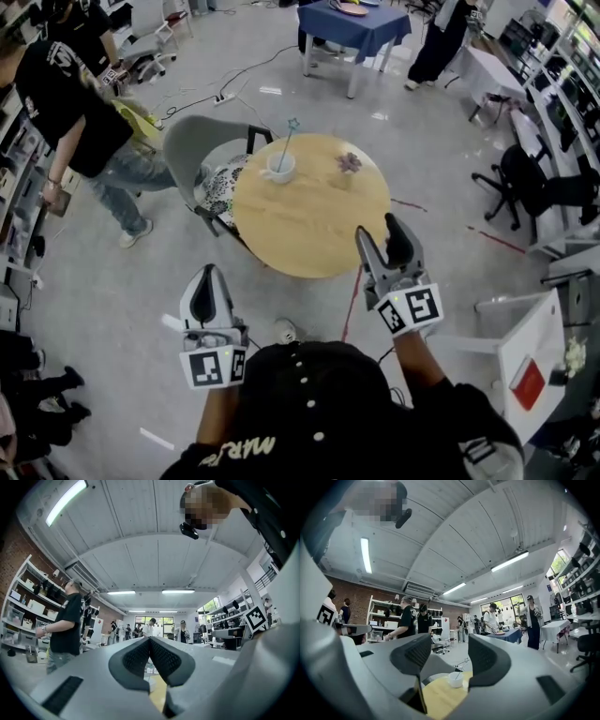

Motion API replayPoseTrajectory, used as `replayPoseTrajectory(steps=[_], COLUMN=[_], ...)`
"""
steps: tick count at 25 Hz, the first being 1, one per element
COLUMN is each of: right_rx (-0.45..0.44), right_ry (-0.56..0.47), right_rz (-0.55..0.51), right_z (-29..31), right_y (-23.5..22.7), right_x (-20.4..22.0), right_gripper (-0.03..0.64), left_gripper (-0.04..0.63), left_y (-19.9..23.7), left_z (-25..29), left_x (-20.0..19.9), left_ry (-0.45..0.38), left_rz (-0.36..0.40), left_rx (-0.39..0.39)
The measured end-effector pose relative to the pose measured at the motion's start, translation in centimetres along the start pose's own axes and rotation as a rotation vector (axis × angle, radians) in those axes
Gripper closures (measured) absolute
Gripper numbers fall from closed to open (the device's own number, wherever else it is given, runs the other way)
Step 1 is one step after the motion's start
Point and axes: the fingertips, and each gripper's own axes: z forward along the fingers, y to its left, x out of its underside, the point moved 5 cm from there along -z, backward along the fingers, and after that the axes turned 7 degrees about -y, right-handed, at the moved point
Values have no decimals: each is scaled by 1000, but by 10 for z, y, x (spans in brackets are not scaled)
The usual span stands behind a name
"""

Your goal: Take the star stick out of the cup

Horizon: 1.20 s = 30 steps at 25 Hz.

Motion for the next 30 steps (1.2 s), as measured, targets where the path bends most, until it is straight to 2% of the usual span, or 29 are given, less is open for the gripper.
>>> replayPoseTrajectory(steps=[6,14,21,30], right_rx=[23,33,8,-11], right_ry=[7,1,-9,-9], right_rz=[23,16,35,47], right_z=[23,43,81,137], right_y=[15,10,-11,-64], right_x=[7,9,16,26], right_gripper=[381,380,380,380], left_gripper=[591,591,591,591], left_y=[35,37,38,29], left_z=[15,35,68,145], left_x=[4,13,22,38], left_ry=[8,9,14,18], left_rz=[-13,-28,-20,-1], left_rx=[21,45,22,28])
